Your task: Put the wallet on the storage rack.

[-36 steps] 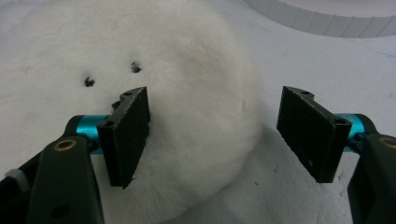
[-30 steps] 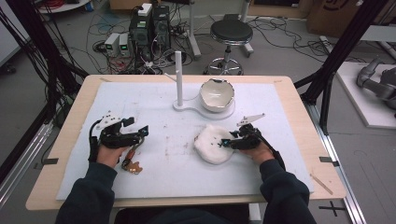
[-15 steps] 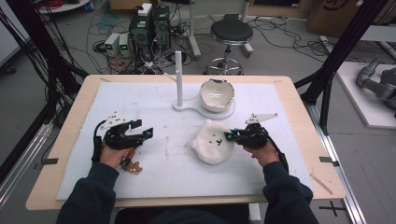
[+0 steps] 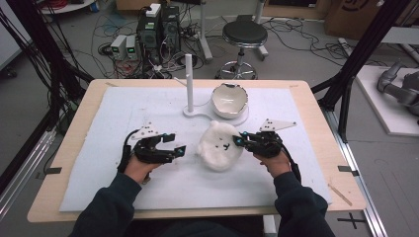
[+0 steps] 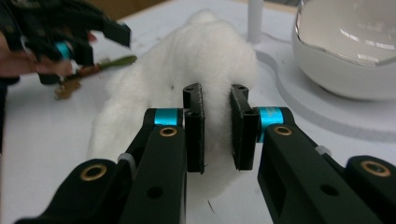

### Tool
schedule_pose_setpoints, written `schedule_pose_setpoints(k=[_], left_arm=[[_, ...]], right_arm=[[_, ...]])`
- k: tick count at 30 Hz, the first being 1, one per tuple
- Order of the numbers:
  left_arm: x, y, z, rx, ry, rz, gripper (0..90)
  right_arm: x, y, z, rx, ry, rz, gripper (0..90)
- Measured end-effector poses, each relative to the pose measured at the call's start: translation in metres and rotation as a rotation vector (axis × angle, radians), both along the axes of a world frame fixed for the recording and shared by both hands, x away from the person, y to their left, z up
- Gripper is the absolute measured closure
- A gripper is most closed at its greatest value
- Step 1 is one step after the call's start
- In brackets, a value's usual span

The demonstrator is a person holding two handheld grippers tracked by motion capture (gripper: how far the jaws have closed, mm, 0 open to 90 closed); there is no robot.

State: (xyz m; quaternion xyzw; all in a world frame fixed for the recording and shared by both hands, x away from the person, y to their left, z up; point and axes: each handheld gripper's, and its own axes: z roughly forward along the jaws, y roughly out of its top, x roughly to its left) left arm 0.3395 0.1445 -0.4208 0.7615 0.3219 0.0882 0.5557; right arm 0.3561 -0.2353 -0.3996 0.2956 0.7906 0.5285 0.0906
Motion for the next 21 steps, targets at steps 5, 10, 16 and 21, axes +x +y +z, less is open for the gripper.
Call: schedule_pose_setpoints(k=[5, 10, 16, 21], left_arm=[[-0.001, -0.027, -0.007, 0.014, 0.039, -0.077, 28.7], [-0.002, -0.032, -0.009, 0.02, 0.027, -0.12, 56.6], [-0.006, -0.028, -0.004, 0.033, -0.056, -0.141, 81.5], [-0.01, -0.027, 0.002, 0.017, -0.141, -0.209, 82.7]], right_arm=[[-0.005, 0.01, 0.007, 0.057, -0.038, 0.016, 79.0], [-0.005, 0.015, 0.004, 0.039, -0.028, 0.045, 79.0], [-0.002, 0.016, 0.0, 0.024, -0.014, 0.08, 72.9], [0.011, 0.012, -0.012, 0.025, 0.088, 0.069, 40.9]])
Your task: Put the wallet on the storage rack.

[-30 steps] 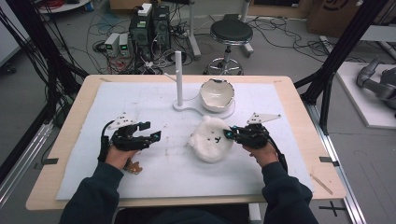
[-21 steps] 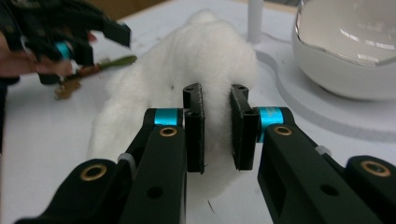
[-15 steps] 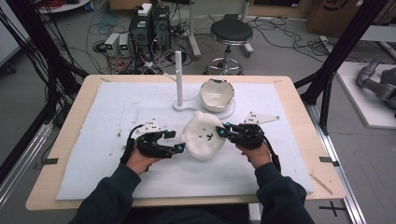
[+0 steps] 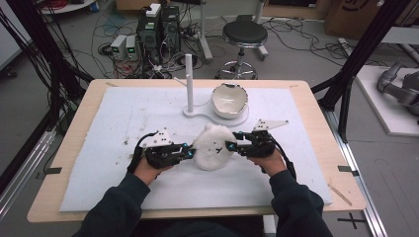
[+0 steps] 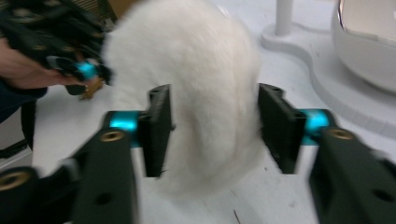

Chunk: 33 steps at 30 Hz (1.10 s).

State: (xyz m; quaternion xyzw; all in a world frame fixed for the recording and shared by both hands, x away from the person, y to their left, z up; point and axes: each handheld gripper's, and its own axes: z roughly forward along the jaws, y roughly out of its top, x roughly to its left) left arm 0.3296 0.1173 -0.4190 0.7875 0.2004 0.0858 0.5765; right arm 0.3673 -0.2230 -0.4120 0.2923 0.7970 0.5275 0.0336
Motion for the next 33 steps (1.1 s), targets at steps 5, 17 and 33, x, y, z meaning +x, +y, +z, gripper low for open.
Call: schedule_pose_setpoints(k=[5, 17, 33], left_arm=[[-0.002, 0.0, 0.0, -0.016, -0.01, -0.058, 83.0], [0.013, 0.018, -0.002, -0.02, 0.107, 0.19, 43.5], [0.02, 0.092, 0.005, -0.032, 0.046, 0.454, 23.7]], right_arm=[[0.007, 0.004, -0.009, -0.014, 0.021, 0.026, 30.7], [0.0, -0.006, 0.005, -0.012, -0.112, 0.022, 75.7], [0.006, -0.025, 0.047, -0.079, -0.32, -0.136, 75.2]])
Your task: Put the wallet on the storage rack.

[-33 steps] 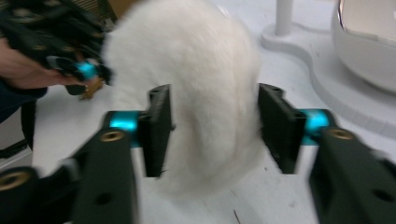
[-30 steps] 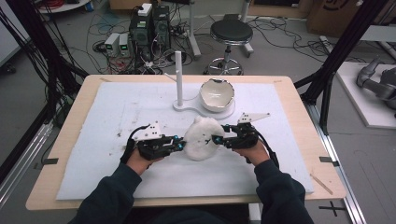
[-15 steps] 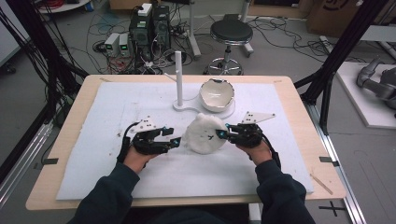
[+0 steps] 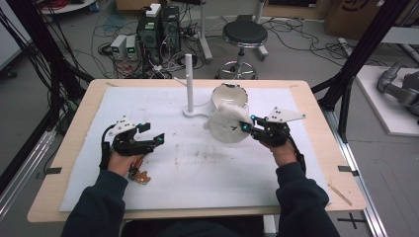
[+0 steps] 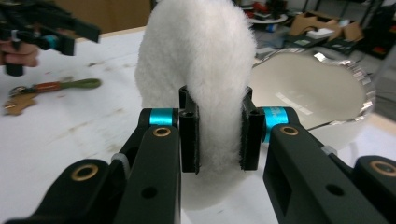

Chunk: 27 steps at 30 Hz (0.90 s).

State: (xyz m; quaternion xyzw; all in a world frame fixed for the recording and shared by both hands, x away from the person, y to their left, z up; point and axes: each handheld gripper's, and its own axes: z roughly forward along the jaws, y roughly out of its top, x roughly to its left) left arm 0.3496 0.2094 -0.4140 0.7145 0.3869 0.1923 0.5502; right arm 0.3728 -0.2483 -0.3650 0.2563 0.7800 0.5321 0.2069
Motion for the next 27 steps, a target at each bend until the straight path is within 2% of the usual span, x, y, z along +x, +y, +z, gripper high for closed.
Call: schedule_pose_setpoints(k=[1, 3, 4, 5, 6, 9, 10, 13, 14, 15, 16, 19, 20, 21, 22, 23, 24, 27], left_arm=[[0.0, 0.0, 0.0, 0.0, 0.0, 0.0, 23.7], [0.001, 0.01, -0.002, -0.014, 0.007, 0.03, 23.7], [0.001, 0.01, -0.002, -0.014, 0.007, 0.03, 23.7], [0.002, 0.013, -0.003, -0.014, 0.014, 0.033, 23.7], [0.002, 0.013, -0.004, -0.016, 0.02, 0.038, 23.7], [0.003, 0.014, -0.005, -0.02, 0.026, 0.039, 23.7], [0.003, 0.014, -0.005, -0.023, 0.028, 0.043, 23.7], [0.004, 0.016, -0.006, -0.032, 0.032, 0.048, 23.8], [0.004, 0.016, -0.006, -0.032, 0.032, 0.048, 23.8], [0.004, 0.017, -0.006, -0.038, 0.035, 0.048, 23.8], [0.004, 0.018, -0.006, -0.038, 0.037, 0.052, 23.9], [0.004, 0.018, -0.007, -0.038, 0.04, 0.051, 24.0], [0.004, 0.017, -0.007, -0.04, 0.039, 0.049, 24.2], [0.004, 0.017, -0.007, -0.039, 0.04, 0.045, 24.2], [0.004, 0.017, -0.007, -0.036, 0.042, 0.044, 24.4], [0.004, 0.016, -0.007, -0.037, 0.043, 0.044, 24.4], [0.004, 0.016, -0.007, -0.037, 0.045, 0.043, 24.4], [0.003, 0.016, -0.007, -0.038, 0.046, 0.041, 24.6]], right_arm=[[0.0, 0.0, 0.0, 0.0, 0.0, 0.0, 75.2], [0.009, 0.0, 0.014, -0.032, -0.035, -0.021, 75.3], [0.009, 0.0, 0.014, -0.032, -0.035, -0.021, 75.3], [0.017, 0.0, 0.023, -0.064, -0.062, -0.034, 75.2], [0.021, 0.0, 0.028, -0.074, -0.078, -0.042, 75.2], [0.03, 0.001, 0.036, -0.097, -0.084, -0.054, 75.1], [0.039, 0.002, 0.044, -0.131, -0.101, -0.066, 75.1], [0.053, 0.004, 0.054, -0.186, -0.139, -0.086, 75.0], [0.053, 0.004, 0.054, -0.186, -0.139, -0.086, 75.0], [0.056, 0.004, 0.055, -0.207, -0.14, -0.091, 75.0], [0.067, 0.006, 0.058, -0.249, -0.157, -0.108, 75.0], [0.075, 0.01, 0.059, -0.278, -0.161, -0.121, 75.0], [0.081, 0.014, 0.059, -0.321, -0.204, -0.127, 75.0], [0.081, 0.014, 0.059, -0.321, -0.204, -0.127, 75.0], [0.085, 0.018, 0.058, -0.349, -0.236, -0.135, 74.9], [0.088, 0.02, 0.057, -0.366, -0.248, -0.137, 74.9], [0.088, 0.02, 0.057, -0.366, -0.248, -0.137, 74.9], [0.094, 0.025, 0.049, -0.414, -0.258, -0.133, 74.9]])
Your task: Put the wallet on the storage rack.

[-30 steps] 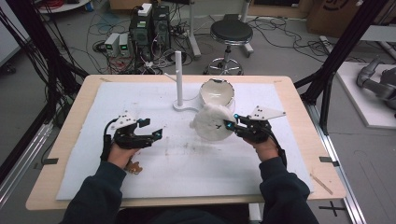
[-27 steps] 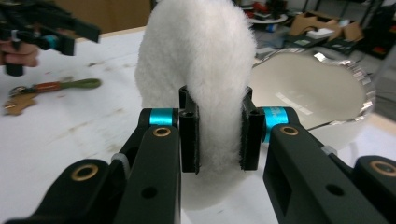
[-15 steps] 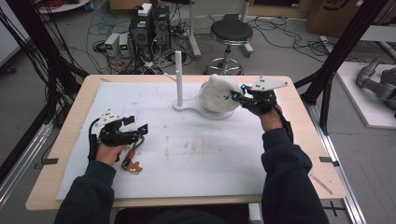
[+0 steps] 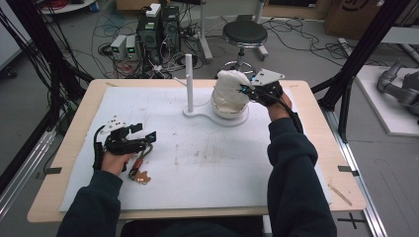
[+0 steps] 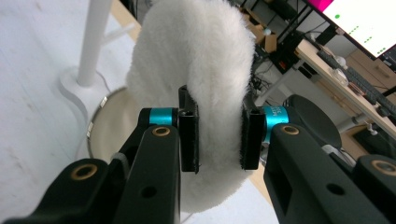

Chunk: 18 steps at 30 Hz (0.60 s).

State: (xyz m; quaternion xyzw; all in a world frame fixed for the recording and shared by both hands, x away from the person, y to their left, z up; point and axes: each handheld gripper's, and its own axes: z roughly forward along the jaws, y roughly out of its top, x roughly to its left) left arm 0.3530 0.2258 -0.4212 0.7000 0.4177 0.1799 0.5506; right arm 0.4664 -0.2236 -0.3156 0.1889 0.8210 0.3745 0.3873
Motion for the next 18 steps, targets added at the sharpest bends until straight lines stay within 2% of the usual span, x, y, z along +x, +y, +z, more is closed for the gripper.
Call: schedule_pose_setpoints(k=[1, 5, 7, 9, 11, 12, 13, 14, 15, 18], left_arm=[[0.0, 0.0, 0.0, -0.001, 0.0, -0.001, 24.7], [0.0, 0.0, -0.001, -0.003, 0.002, 0.001, 24.8], [-0.001, 0.001, -0.001, -0.002, 0.005, 0.0, 24.8], [-0.001, 0.001, -0.001, -0.003, 0.007, 0.001, 24.9], [-0.001, 0.0, -0.001, -0.004, 0.007, 0.002, 24.8], [-0.001, 0.001, -0.001, -0.004, 0.007, 0.0, 24.8], [-0.001, 0.0, -0.001, -0.002, 0.009, 0.002, 24.8], [-0.001, 0.0, -0.001, -0.003, 0.009, 0.001, 24.9], [-0.001, 0.0, -0.001, -0.004, 0.009, 0.003, 24.8], [-0.001, 0.0, -0.001, -0.003, 0.012, -0.001, 24.9]], right_arm=[[0.002, 0.003, -0.006, -0.028, 0.009, 0.008, 74.8], [0.004, 0.007, -0.013, -0.04, 0.008, 0.021, 74.6], [0.004, 0.011, -0.022, -0.079, 0.024, 0.036, 73.6], [0.004, 0.012, -0.024, -0.091, 0.025, 0.038, 72.2], [0.005, 0.013, -0.028, -0.059, 0.082, 0.013, 54.8], [0.006, 0.013, -0.027, -0.029, 0.105, 0.009, 50.6], [0.006, 0.013, -0.027, -0.029, 0.105, 0.009, 50.6], [0.006, 0.01, -0.026, 0.053, 0.147, 0.009, 48.4], [0.006, 0.004, -0.021, 0.164, 0.197, 0.022, 47.5], [0.006, -0.004, -0.017, 0.314, 0.265, 0.024, 60.1]])
